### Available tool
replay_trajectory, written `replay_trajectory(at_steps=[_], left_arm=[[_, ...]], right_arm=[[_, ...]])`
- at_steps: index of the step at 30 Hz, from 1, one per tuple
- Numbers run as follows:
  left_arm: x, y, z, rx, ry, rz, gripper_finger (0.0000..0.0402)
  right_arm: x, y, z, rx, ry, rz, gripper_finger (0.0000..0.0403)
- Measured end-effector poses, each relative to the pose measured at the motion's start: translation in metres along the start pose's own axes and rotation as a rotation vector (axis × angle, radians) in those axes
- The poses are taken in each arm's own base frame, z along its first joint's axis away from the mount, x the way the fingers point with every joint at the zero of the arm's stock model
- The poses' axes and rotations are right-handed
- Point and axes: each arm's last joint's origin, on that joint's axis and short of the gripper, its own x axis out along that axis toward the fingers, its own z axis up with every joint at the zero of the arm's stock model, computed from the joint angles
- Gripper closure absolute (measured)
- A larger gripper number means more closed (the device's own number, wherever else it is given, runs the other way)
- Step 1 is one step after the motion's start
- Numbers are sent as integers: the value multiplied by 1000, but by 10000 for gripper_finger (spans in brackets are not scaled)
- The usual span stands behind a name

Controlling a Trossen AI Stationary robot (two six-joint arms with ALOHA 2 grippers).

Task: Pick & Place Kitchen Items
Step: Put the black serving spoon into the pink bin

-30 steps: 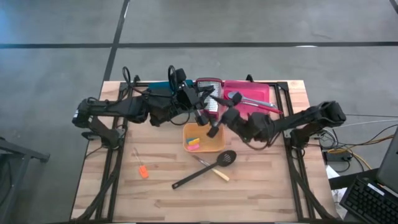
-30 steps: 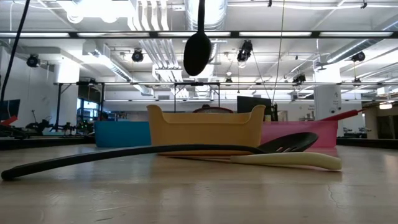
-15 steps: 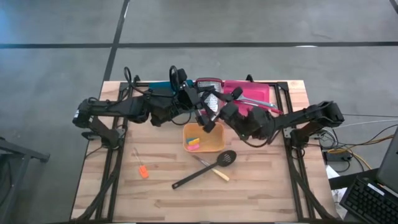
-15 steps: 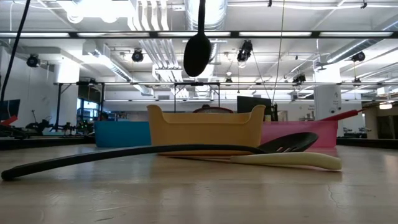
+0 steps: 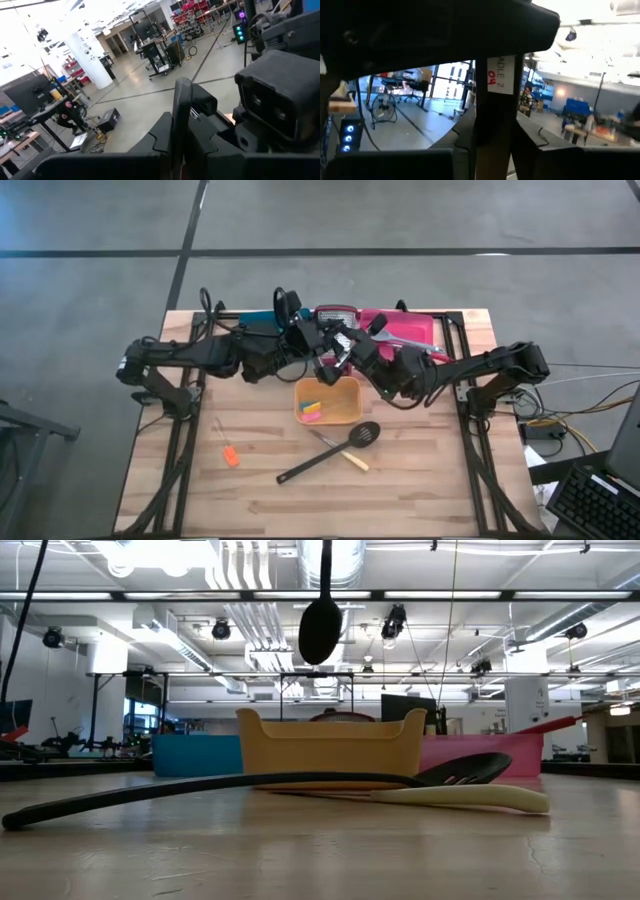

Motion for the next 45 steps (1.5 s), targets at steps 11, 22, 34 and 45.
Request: replay_trajectory(at_steps=[11,22,34,45], left_arm=[[-10,12,3,46,33,84,274],[-65,59,8,-69,21,-3,200],[-65,28,-51,-49,-121,-157,200],[-46,-12,-162,-80,-405,-615,200]], right_arm=[[-5,0,-10,-110,134,-43,337],[-78,-54,-21,-19,132,-45,392],[-180,-124,-83,191,-510,169,392],[-180,-112,-83,286,-634,779,392]])
